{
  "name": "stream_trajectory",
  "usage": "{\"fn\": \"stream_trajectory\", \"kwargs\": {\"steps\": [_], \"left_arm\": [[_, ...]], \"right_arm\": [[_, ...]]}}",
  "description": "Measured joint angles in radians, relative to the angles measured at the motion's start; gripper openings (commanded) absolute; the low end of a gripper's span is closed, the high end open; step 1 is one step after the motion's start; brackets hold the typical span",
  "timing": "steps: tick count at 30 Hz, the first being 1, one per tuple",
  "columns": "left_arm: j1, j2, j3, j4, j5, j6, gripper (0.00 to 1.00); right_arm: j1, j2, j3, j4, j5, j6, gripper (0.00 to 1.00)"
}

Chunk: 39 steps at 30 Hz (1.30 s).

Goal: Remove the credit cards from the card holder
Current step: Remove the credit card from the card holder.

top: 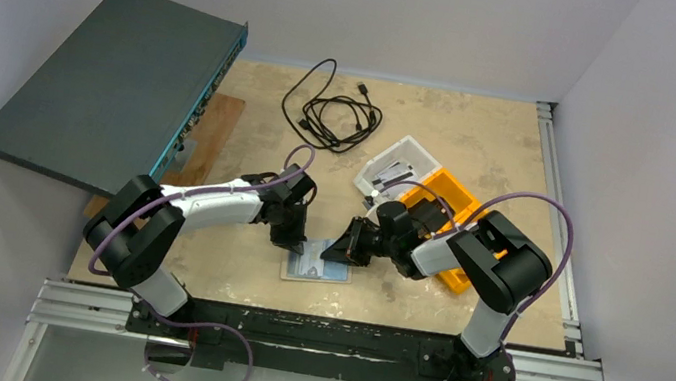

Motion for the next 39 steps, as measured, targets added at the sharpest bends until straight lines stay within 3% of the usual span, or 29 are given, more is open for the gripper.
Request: {"fn": "stream_trajectory", "kwargs": {"steps": [29, 34, 39], "left_arm": [[-0.001, 0.009, -0.006, 0.030, 0.016, -0.034, 0.00], [-0.001, 0.010, -0.006, 0.030, 0.016, -0.034, 0.00], [-0.001, 0.010, -0.005, 0.030, 0.019, -0.034, 0.00]], "right_arm": [[-0.015, -0.114, -0.040, -0.121, 0.087, -0.021, 0.00], [-0.017, -0.113, -0.040, -0.112, 0.077, -0.026, 0.22], [-0.019, -0.070, -0.037, -0.037, 0.030, -0.021, 0.21]]}}
